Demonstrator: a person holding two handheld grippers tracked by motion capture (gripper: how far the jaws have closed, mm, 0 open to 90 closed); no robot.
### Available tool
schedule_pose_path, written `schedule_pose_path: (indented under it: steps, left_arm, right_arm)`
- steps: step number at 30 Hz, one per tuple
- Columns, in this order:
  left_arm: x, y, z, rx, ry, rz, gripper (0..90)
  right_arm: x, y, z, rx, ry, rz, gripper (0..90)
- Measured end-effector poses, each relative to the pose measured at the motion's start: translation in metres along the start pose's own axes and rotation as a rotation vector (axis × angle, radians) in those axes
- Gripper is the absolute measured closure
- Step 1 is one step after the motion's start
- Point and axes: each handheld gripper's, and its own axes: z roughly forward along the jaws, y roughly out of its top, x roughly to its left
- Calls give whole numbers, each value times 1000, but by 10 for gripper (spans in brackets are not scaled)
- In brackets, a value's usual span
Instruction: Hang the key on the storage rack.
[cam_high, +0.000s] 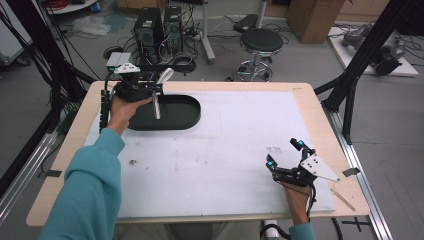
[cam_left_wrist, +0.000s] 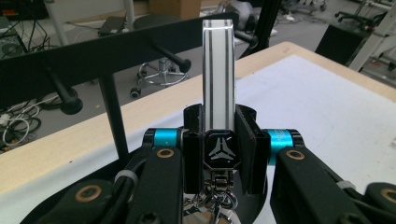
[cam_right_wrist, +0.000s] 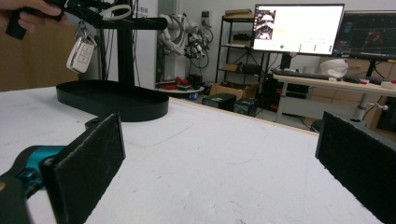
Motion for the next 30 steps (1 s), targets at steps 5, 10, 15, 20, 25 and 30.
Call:
schedule_pose_path:
  steps: [5,10,15,20,25,30]
  left_arm:
    - [4,-2,2,-2,1,-13,742]
    - [8,-3,4,-3,11,-24,742]
    - [11,-4,4,-5,34,-27,742]
    - [14,-5,5,-17,47,-43,742]
    - [15,-5,9,-29,60,-52,742]
    - [14,-6,10,-43,78,-52,741]
  right_arm:
    - [-1,-3,-3,-10,-14,7,7]
    - [-2,-3,-3,-12,-12,11,6]
    - [-2,-4,-2,-13,-15,14,7]
    - [-2,-4,-3,-14,-12,13,6]
    - [-2,-4,-3,-13,-6,12,6]
    - [-2,-4,-3,-12,0,15,7]
